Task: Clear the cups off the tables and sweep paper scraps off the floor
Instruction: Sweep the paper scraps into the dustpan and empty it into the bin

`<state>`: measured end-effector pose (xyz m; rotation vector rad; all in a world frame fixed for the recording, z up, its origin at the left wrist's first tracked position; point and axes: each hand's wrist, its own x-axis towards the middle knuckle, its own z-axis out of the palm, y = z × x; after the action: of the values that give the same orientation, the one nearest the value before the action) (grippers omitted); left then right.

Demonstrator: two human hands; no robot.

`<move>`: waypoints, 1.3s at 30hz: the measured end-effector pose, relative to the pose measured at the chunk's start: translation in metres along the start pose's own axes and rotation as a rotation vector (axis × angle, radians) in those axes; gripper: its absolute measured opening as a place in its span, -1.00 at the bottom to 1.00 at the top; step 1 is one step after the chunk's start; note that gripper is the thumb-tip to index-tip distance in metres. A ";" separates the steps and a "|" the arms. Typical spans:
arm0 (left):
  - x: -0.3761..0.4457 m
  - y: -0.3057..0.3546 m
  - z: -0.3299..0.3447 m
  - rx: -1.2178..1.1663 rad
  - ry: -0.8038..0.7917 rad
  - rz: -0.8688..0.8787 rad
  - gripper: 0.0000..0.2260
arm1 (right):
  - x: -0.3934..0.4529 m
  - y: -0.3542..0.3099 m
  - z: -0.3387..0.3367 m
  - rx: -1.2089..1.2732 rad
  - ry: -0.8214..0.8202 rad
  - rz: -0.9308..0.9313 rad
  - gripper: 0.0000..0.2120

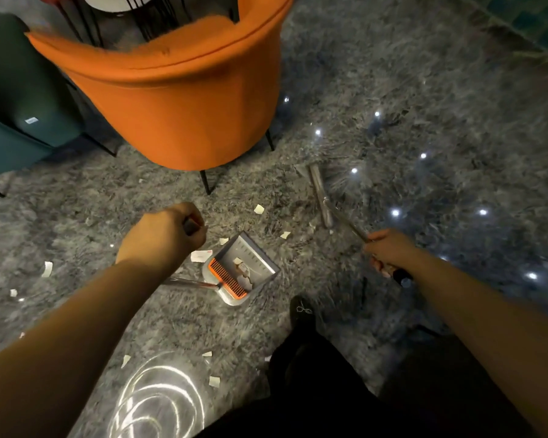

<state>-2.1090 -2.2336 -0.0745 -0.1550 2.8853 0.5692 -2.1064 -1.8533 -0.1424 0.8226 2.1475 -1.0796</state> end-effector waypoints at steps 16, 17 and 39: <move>0.069 0.015 -0.005 0.109 -0.049 -0.082 -0.79 | 0.182 -0.103 -0.058 -0.514 -0.062 0.053 -0.82; 0.068 0.017 -0.004 0.108 -0.046 -0.075 -0.80 | 0.182 -0.106 -0.056 -0.587 -0.063 0.042 -0.82; 0.048 0.015 0.004 0.084 -0.004 0.025 -0.87 | 0.071 -0.030 0.057 -0.762 -0.338 -0.199 -0.70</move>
<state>-2.1573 -2.2217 -0.0826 -0.1051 2.9054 0.4513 -2.1605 -1.8970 -0.2085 0.0670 2.1151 -0.3668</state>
